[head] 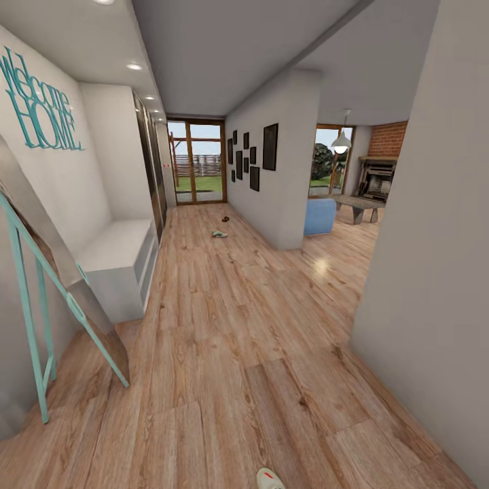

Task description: Pick up the two gym shoes and the two sandals from the corridor floor and place them onto the hallstand (shoe rack) in the corridor, making sure they are on the rack and not on the floor. Arrange them so the two gym shoes are next to each other and the two sandals are next to each other.

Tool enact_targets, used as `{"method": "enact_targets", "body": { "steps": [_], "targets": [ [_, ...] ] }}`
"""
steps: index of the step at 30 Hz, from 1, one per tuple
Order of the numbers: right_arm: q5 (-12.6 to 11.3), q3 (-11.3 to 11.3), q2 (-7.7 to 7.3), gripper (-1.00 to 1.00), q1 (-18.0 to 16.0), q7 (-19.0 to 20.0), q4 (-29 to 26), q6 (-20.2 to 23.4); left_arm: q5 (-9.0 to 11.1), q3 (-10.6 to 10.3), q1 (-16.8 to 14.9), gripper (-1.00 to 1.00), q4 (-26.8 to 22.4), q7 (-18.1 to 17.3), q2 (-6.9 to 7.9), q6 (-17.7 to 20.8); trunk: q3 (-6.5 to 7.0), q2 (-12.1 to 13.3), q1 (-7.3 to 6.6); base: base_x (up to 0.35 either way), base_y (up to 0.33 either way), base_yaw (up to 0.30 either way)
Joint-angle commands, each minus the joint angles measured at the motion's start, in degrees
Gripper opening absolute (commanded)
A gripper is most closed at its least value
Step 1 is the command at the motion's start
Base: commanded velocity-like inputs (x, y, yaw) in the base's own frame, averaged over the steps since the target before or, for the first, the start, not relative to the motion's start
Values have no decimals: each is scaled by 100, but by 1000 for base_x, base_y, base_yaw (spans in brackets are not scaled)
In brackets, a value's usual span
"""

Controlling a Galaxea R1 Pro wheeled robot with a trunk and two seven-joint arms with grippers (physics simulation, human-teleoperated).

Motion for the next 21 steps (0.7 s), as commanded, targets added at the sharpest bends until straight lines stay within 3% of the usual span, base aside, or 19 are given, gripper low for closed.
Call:
{"method": "enact_targets", "body": {
  "steps": [1, 10, 14, 21],
  "targets": [
    [-1, -6, -1, 100, -3, 2, 3, -16, 5, 16, -4, 100, 5, -8, -1, -18, -6, -3, 0, 0, 0, 0],
    [2, -12, -29, 100, -23, 23, -99, -3, -4, 5, -38, 100, -6, -7, -10, 1, -6, -3, 0, 0, 0, 0],
    [272, -13, -76, 100, -247, 47, -580, 22, -52, -28, -277, 100, -22, -16, -15, 69, -6, -3, 0, 0, 0, 0],
    [885, 0, -63, 100, -698, 73, -942, 71, -61, -47, -976, 100, -30, -19, -11, 220, -6, -3, 0, 0, 0, 0]
  ]
}}
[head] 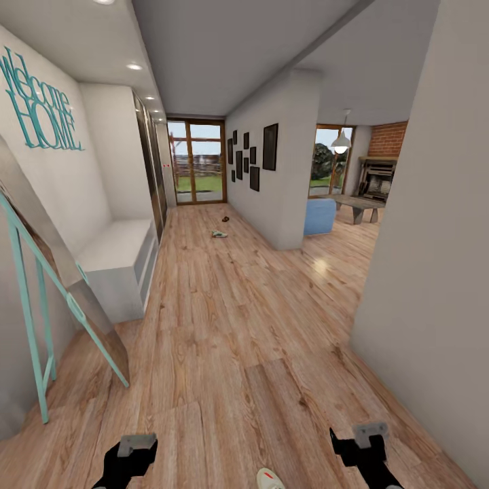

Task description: Pick up the two gym shoes and the two sandals from the corridor floor and place them onto the hallstand (shoe rack) in the corridor, making sure they are on the rack and not on the floor. Arrange them so the two gym shoes are next to each other and the two sandals are next to each other.

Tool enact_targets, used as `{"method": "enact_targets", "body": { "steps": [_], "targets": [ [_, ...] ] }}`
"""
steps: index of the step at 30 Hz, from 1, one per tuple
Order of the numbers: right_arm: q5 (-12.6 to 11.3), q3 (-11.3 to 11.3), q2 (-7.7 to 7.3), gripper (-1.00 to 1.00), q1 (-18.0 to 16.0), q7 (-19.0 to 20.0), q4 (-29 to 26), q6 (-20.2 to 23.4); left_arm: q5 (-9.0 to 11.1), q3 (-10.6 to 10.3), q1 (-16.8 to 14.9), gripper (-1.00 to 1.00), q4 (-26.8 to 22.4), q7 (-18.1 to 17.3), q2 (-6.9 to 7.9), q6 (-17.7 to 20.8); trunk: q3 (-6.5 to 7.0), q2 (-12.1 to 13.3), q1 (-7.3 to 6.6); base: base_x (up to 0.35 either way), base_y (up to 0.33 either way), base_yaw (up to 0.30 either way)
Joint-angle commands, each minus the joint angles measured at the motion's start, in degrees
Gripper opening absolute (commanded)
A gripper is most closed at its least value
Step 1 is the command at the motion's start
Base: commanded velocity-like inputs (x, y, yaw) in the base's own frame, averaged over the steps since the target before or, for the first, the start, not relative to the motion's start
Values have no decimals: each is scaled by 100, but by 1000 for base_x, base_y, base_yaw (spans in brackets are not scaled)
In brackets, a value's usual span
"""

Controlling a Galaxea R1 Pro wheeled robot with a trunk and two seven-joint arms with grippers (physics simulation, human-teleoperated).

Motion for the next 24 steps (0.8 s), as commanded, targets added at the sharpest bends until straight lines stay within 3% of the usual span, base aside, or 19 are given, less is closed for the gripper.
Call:
{"method": "enact_targets", "body": {
  "steps": [1, 6, 13, 24],
  "targets": [
    [132, -14, 10, 100, -81, 23, -20, 0, 2, 21, -109, 100, 4, -8, -5, 34, -7, -3, 0, 0, 0, 0],
    [329, -7, 59, 100, -481, 247, -57, 170, 7, 22, -603, 100, -9, -17, -61, 454, -7, -3, 0, 0, 0, 0],
    [411, -13, 82, 100, -909, 729, -78, 635, 0, 8, -1177, 100, -28, -34, -212, 1059, -7, -3, 0, 0, 0, 0],
    [432, -42, 37, 100, -1087, 1145, -88, 943, -114, -238, -1382, 100, -454, -39, -260, 1293, -7, -3, 0, 0, 0, 0]
  ]
}}
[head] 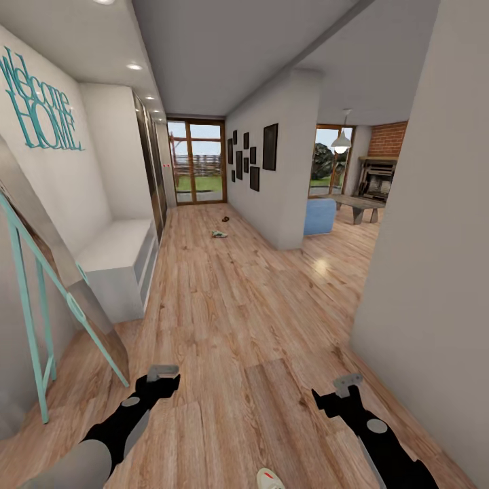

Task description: Pick up the two gym shoes and the two sandals from the corridor floor and place them onto the hallstand (shoe rack) in the corridor, making sure they are on the rack and not on the floor. Arrange them so the two gym shoes are next to each other and the two sandals are next to each other.

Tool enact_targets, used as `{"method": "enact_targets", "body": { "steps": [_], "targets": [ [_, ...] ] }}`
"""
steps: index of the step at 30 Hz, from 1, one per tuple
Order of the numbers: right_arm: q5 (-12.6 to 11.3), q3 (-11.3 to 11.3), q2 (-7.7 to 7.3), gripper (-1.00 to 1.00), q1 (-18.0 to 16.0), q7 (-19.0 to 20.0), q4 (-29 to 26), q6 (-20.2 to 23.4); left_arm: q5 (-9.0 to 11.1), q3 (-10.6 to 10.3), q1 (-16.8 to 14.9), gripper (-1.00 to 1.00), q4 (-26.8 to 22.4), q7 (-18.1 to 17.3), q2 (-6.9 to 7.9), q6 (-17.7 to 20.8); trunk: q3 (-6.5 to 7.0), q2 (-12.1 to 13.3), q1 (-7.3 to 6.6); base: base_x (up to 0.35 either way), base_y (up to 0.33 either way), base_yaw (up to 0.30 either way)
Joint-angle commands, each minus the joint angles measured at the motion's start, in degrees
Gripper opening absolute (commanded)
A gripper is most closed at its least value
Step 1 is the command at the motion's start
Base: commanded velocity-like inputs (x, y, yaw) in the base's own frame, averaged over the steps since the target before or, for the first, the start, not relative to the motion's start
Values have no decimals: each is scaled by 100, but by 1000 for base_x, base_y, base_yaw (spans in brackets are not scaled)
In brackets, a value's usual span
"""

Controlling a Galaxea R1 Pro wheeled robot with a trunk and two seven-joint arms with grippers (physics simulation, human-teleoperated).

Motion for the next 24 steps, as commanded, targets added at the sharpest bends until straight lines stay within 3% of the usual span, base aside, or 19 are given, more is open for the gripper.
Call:
{"method": "enact_targets", "body": {
  "steps": [1, 8, 15, 16, 24],
  "targets": [
    [56, -27, 3, 100, -6, 60, -11, 21, -12, -15, -7, 100, -33, -12, 2, -12, -6, -3, 0, 0, 0, 0],
    [58, -34, -1, 100, -18, 117, -44, 58, 7, -55, -36, 100, -353, -260, -30, 46, -6, -3, 0, 0, 0, 0],
    [64, -30, 3, 100, -19, 119, -24, 53, 24, -44, -38, 100, -456, -311, -152, 56, -132, -284, 153, 0, 0, 0],
    [67, -20, 7, 100, -19, 119, 11, 49, 25, -48, -14, 100, -449, -326, -271, 55, -150, -324, 175, 0, 0, 0],
    [72, -7, 8, 100, -19, 119, 26, 48, 25, -37, 3, 100, -443, -334, -250, 57, -293, -645, 351, 0, 0, 0]
  ]
}}
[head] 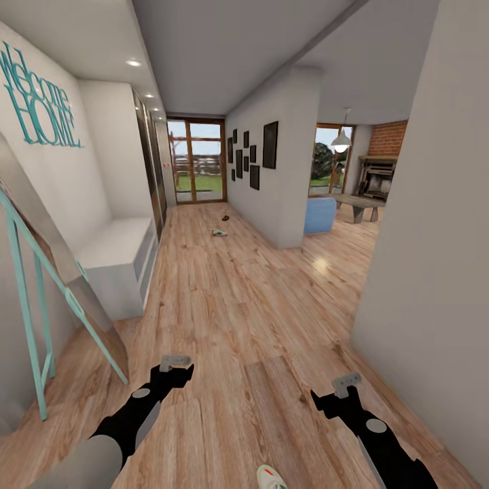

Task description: Pick up the two gym shoes and the two sandals from the corridor floor and place them onto the hallstand (shoe rack) in the corridor, making sure they are on the rack and not on the floor. Arrange them so the two gym shoes are next to each other and the two sandals are next to each other.

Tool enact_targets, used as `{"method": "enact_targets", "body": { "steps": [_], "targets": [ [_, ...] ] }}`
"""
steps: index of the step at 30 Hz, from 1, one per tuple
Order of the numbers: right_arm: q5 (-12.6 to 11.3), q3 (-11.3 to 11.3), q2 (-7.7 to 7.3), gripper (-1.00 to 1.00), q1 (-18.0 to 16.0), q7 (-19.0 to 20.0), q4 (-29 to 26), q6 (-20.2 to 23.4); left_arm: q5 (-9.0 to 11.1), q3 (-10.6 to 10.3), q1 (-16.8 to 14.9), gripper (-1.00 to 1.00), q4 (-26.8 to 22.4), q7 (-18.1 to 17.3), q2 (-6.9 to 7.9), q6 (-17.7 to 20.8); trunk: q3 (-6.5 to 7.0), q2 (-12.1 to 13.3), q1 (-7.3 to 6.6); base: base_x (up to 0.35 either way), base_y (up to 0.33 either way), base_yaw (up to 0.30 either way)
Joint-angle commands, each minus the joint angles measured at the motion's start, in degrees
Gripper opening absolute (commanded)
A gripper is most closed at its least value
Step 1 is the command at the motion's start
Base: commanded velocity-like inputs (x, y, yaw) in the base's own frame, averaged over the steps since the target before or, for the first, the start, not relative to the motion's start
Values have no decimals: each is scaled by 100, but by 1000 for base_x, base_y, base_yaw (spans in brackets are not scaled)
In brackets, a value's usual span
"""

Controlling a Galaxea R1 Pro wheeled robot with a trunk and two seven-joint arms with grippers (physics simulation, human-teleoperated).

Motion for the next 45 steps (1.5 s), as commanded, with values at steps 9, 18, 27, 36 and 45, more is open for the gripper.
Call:
{"method": "enact_targets", "body": {
  "steps": [9, 18, 27, 36, 45],
  "targets": [
    [44, -26, 12, 100, -2, 42, 168, 18, -4, 1, 4, 100, 12, -18, 7, -23, -168, -366, 198, 0, 0, 0],
    [40, -30, 13, 100, -2, 42, 190, 19, -5, -9, 7, 100, 14, -25, 10, -25, -330, -727, 396, 0, 0, 0],
    [40, -41, 13, 100, -2, 42, 167, 19, -3, -4, 7, 100, 12, -25, 11, -25, -491, -1088, 593, 0, 0, 0],
    [40, -25, 13, 100, -2, 42, 186, 26, -3, 2, 15, 100, -10, -25, 11, -25, -653, -1449, 791, 0, 0, 0],
    [54, -13, -16, 100, -2, 145, 206, 20, -3, 3, 21, 100, -18, -25, 11, -25, -814, -1809, 989, 0, 0, 0]
  ]
}}
